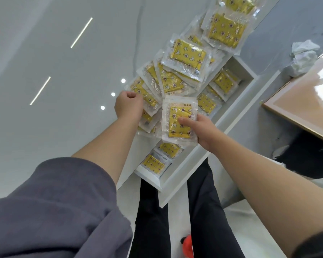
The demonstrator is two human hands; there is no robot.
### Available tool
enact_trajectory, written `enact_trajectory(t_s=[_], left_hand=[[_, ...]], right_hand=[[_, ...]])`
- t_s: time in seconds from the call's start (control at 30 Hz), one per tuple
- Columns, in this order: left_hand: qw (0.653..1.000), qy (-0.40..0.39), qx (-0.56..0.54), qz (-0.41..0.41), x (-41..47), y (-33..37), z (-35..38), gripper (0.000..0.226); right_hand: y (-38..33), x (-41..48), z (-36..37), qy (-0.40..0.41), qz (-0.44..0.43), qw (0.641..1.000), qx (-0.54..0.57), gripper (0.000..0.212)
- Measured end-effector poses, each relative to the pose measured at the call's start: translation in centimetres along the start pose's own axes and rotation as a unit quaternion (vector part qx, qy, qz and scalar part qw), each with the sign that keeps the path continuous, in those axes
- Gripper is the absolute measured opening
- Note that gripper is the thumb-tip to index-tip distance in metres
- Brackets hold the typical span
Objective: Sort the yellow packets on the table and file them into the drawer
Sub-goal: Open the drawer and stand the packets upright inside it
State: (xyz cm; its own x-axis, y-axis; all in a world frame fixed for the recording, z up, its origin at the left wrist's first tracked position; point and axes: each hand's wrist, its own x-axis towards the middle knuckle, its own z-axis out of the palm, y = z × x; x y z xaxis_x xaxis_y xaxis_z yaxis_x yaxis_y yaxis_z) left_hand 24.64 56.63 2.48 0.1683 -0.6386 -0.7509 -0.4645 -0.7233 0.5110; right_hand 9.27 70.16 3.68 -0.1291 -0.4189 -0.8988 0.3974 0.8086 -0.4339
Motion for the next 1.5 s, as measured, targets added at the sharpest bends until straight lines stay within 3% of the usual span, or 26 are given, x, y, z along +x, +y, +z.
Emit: enact_trajectory(t_s=[0.13,0.43,0.63,0.93,1.1,1.33,1.5], left_hand=[[0.998,-0.062,-0.023,0.0,-0.5,2.0,1.9,0.013],[0.994,-0.058,-0.061,-0.072,0.0,4.2,4.6,0.047],[0.999,-0.032,-0.01,-0.038,0.8,3.9,4.5,0.015],[0.996,-0.058,-0.063,-0.004,-2.0,0.0,-2.0,0.005],[0.992,-0.099,-0.074,-0.008,-4.3,-2.7,-5.2,0.019],[0.983,-0.178,0.035,0.001,-6.7,-6.8,-2.0,0.012],[0.97,-0.23,0.068,-0.03,-8.3,-9.7,5.8,0.026]], right_hand=[[-0.7,-0.4,-1.2,0.0,-0.003,0.999,0.038,0.015],[-1.8,-0.2,-4.1,0.005,-0.003,0.998,0.055,0.018],[-1.6,0.2,-5.0,0.01,0.0,0.999,0.043,0.017],[0.1,-0.3,-3.9,0.017,0.009,0.999,0.044,0.016],[1.4,-1.3,-3.2,0.01,0.036,0.996,0.079,0.021],[2.6,-0.6,-6.2,0.031,0.064,0.997,0.009,0.015],[1.6,2.1,-11.0,0.13,-0.001,0.976,-0.175,0.009]])
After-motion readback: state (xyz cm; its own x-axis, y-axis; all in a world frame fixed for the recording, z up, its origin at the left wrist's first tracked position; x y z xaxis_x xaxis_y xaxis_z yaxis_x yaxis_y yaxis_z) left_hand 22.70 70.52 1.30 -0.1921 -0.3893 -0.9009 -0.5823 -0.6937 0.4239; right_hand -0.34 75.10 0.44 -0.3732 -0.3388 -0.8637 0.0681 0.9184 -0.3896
